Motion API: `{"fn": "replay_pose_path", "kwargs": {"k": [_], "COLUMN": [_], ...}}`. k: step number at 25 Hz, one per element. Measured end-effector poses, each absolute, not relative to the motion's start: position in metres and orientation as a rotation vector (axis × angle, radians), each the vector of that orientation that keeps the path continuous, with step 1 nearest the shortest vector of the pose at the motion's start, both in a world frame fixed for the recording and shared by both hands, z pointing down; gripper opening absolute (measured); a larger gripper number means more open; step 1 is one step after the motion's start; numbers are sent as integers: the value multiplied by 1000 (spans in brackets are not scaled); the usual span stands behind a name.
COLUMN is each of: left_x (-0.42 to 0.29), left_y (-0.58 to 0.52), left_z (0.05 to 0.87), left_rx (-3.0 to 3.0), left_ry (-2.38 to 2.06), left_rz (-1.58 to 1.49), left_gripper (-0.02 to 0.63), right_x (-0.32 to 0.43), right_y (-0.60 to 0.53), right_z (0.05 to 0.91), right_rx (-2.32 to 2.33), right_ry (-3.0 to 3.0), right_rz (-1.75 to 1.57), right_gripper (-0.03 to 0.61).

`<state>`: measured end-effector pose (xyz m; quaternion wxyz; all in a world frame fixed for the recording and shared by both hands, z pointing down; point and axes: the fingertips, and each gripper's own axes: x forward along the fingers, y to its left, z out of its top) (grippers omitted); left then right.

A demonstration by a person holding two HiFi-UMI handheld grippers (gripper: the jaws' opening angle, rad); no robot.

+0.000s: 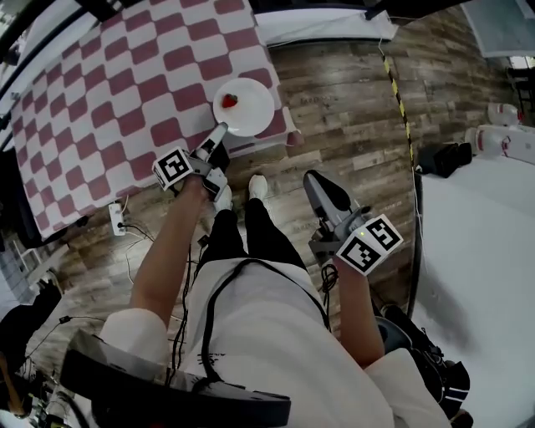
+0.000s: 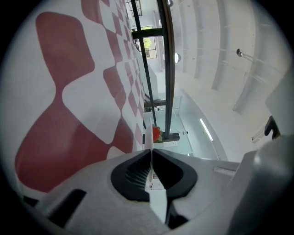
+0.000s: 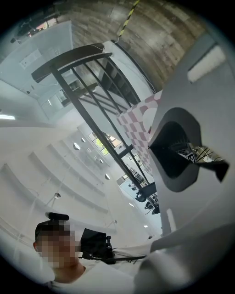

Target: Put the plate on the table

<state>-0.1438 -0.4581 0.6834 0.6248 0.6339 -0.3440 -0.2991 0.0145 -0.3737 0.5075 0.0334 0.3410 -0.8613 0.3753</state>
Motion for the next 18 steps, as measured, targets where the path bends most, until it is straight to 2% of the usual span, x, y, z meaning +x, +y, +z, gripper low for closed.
{"fn": "replay_pose_path", "kwargs": {"k": [18], "left_x": [-140], "left_y": [-479], "left_z": [735], "left_rx": [1255], "left_ry": [-1024], "left_rz": [-467], "left_gripper": [20], "right_x": [33], "right_y": [-401], "right_z": [518], "right_rx": [1048], "right_ry": [-2638], "right_rz": [1190], "right_gripper": [8]}}
